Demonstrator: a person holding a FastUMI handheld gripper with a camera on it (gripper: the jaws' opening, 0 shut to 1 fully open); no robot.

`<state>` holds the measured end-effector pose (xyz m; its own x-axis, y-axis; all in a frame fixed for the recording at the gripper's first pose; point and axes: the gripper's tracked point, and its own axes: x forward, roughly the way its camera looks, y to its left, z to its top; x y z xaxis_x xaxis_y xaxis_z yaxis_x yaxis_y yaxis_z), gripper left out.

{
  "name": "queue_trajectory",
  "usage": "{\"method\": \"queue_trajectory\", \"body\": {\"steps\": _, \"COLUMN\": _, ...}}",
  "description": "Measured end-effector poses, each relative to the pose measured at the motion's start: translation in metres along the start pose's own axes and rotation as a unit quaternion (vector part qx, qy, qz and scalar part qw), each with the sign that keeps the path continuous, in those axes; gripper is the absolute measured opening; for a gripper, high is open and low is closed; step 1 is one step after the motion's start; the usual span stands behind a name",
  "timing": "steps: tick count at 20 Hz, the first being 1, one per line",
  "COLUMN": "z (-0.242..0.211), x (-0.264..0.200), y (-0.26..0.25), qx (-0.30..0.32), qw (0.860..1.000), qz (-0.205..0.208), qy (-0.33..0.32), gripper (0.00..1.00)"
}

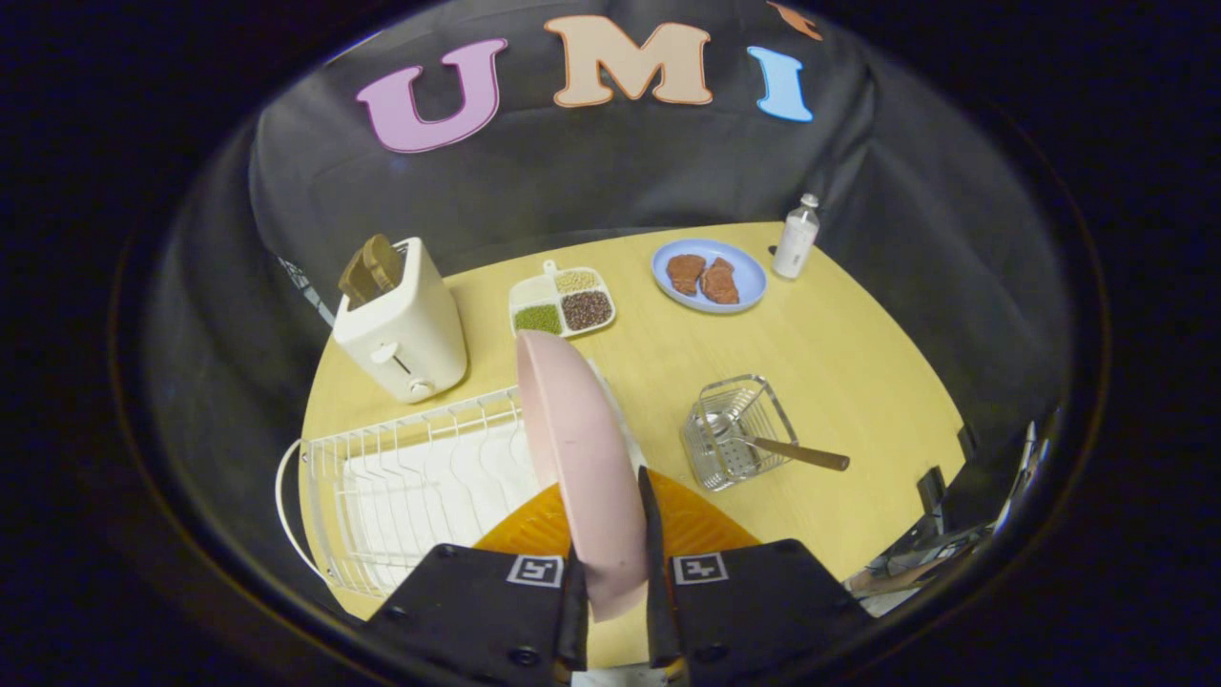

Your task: Take the plate from the dish rack, then take the spoon from the basket and place it into the plate.

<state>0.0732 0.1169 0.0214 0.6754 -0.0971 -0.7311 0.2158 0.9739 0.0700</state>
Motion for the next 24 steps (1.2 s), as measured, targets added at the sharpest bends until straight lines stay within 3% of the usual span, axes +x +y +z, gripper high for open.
{"method": "queue_trajectory", "body": {"steps": 2, "z": 0.022, "x": -0.02, "y": 0.01, "qx": 0.03, "qw": 0.998, "qz": 0.044, "qy": -0.036, "gripper": 0.23}}
{"method": "queue_trajectory", "body": {"steps": 4, "z": 0.036, "x": -0.04, "y": 0.001, "qx": 0.053, "qw": 0.995, "qz": 0.058, "qy": -0.056, "gripper": 0.22}}
{"method": "queue_trajectory", "body": {"steps": 10, "z": 0.05, "x": -0.074, "y": -0.1, "qx": 0.143, "qw": 0.984, "qz": -0.006, "qy": -0.107, "gripper": 0.22}}
{"method": "queue_trajectory", "body": {"steps": 16, "z": 0.034, "x": -0.1, "y": -0.23, "qx": 0.284, "qw": 0.946, "qz": -0.062, "qy": -0.146, "gripper": 0.22}}
{"method": "queue_trajectory", "body": {"steps": 24, "z": -0.05, "x": -0.064, "y": -0.336, "qx": 0.419, "qw": 0.892, "qz": -0.124, "qy": -0.115, "gripper": 0.22}}
